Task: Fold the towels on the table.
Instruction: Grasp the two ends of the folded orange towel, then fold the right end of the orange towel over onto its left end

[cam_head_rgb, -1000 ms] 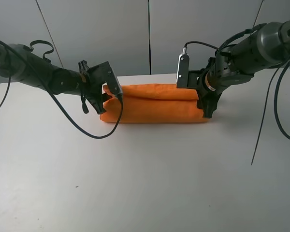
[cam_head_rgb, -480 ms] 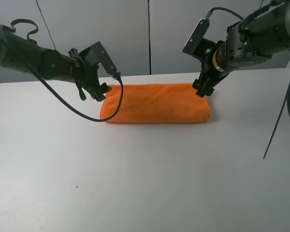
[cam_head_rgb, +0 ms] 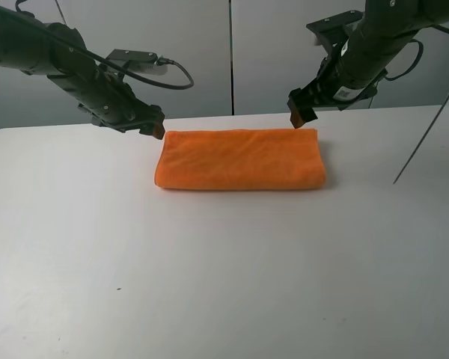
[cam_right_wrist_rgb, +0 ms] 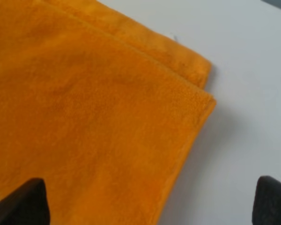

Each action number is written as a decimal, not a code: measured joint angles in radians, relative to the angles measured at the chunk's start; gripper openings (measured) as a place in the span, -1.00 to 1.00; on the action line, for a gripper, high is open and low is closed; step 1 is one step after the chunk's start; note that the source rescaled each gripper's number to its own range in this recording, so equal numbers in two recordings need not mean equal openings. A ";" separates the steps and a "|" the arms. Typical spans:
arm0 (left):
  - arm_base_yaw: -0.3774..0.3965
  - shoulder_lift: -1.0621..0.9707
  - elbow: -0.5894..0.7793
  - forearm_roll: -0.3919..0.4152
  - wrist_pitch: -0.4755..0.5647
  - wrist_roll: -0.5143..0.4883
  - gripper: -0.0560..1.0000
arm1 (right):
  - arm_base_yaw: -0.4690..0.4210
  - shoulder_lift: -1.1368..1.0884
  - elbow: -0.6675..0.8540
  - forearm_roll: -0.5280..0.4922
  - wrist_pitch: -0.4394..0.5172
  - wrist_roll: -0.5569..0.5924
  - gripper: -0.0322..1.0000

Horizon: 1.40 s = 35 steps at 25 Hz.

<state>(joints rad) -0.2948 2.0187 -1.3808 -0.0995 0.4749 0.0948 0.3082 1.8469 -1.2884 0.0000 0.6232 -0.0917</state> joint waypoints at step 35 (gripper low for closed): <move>-0.014 0.189 -0.036 -0.003 0.068 -0.061 1.00 | -0.299 0.278 -0.081 0.730 0.160 -0.392 0.87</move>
<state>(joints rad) -0.3089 2.2076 -1.4170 -0.1027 0.5433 0.0334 0.0093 2.1252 -1.3690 0.7299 0.7830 -0.4840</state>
